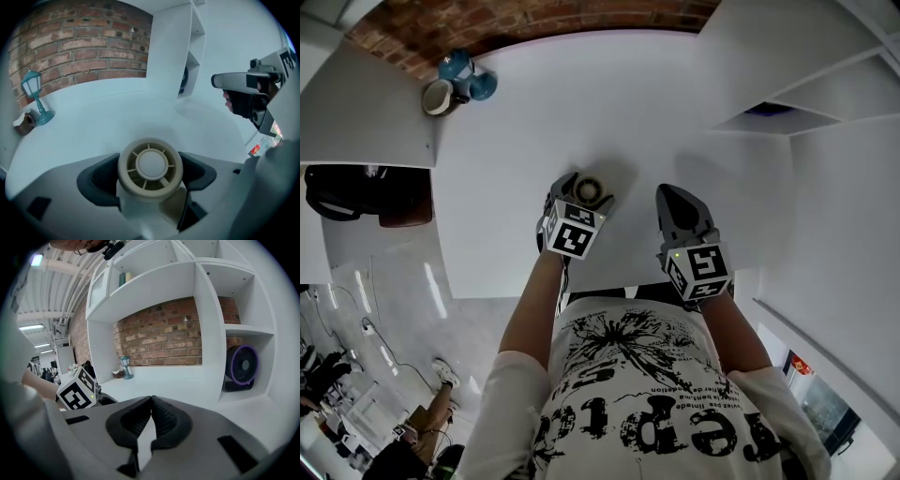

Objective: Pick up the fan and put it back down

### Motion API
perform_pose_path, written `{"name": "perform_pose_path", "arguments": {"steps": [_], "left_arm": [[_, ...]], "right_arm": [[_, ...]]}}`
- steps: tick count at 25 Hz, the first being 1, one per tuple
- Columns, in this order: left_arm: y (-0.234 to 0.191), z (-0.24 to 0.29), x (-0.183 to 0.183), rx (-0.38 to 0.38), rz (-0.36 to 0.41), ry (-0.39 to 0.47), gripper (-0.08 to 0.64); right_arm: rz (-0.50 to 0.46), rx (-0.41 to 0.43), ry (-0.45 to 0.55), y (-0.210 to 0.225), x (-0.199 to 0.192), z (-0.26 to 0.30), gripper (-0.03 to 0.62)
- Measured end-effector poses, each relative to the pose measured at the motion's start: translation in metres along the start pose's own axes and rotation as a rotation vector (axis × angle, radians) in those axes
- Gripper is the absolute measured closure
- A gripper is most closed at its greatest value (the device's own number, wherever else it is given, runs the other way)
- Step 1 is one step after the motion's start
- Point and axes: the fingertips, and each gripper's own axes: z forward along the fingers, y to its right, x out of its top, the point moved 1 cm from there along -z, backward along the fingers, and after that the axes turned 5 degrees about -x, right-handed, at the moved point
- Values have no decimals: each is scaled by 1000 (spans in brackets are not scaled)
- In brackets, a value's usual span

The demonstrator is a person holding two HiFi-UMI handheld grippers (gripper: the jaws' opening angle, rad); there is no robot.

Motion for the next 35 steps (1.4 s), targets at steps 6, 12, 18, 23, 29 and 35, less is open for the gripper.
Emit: {"name": "perform_pose_path", "arguments": {"steps": [6, 12, 18, 23, 29, 35], "left_arm": [[2, -1, 0, 8, 1, 5, 179], [5, -26, 17, 33, -26, 72, 179], [1, -77, 60, 87, -29, 229, 181], [0, -134, 99, 144, 6, 366, 212], [3, -213, 134, 242, -21, 576, 425], [15, -271, 147, 250, 23, 718, 540]], "right_arm": [[-17, 18, 4, -6, 6, 0, 577], [-29, 28, 26, -11, 26, -8, 577], [-69, 46, 80, -19, 48, -19, 577], [-98, 43, 137, -24, 74, -29, 577], [-116, 54, 231, -32, 112, -49, 577], [-140, 92, 324, -46, 143, -64, 578]]}}
